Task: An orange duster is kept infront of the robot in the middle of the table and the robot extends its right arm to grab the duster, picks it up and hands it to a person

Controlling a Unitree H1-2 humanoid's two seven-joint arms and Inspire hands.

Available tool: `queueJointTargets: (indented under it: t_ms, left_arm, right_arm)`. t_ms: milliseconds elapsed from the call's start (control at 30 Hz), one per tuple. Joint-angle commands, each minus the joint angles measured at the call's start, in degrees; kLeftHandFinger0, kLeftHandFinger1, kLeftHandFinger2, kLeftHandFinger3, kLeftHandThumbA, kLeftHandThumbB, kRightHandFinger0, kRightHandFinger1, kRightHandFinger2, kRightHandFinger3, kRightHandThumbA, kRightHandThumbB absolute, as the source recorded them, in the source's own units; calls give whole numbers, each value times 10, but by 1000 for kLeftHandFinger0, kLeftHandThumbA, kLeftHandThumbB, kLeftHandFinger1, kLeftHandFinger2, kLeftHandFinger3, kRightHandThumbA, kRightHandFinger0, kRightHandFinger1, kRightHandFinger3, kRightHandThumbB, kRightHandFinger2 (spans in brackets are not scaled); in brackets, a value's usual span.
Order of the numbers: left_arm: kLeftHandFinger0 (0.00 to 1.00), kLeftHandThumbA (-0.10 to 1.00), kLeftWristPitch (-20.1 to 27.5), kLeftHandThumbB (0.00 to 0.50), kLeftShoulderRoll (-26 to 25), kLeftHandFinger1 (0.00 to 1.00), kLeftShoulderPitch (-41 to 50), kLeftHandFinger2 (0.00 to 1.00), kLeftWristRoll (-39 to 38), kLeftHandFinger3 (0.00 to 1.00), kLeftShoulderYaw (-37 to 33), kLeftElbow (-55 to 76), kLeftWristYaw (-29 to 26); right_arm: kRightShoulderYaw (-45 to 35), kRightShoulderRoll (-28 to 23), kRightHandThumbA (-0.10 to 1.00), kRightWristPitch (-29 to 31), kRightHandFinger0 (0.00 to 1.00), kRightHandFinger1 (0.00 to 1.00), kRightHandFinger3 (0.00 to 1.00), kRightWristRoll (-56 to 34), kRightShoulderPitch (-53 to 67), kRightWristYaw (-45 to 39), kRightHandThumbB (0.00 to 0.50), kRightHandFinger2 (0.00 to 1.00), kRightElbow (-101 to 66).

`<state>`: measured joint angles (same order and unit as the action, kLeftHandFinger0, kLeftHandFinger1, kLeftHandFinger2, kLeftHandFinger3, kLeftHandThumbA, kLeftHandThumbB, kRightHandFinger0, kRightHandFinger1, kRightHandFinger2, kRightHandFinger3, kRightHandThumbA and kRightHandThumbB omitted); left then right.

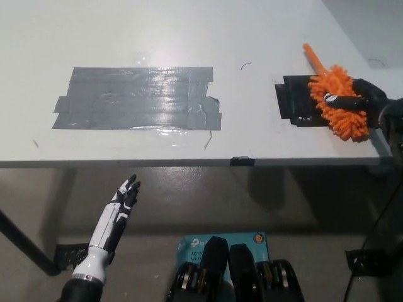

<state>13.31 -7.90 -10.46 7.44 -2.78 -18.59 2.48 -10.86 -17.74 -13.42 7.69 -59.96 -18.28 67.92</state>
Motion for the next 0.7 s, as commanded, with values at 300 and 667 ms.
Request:
queueJointTargets:
  t_ms: [300, 667]
  left_arm:
    - [1000, 986, -1, 122, -4, 1000, -15, 1000, -16, 1000, 9, 17, 3]
    - [1000, 986, -2, 124, -6, 1000, -19, 1000, -14, 1000, 9, 18, 2]
  right_arm:
    - [-217, 84, -100, -135, 0, 338, 1000, -338, 20, -129, 96, 676, -158]
    - [-175, 143, -100, -135, 0, 314, 1000, -452, 64, -78, 85, 665, -282]
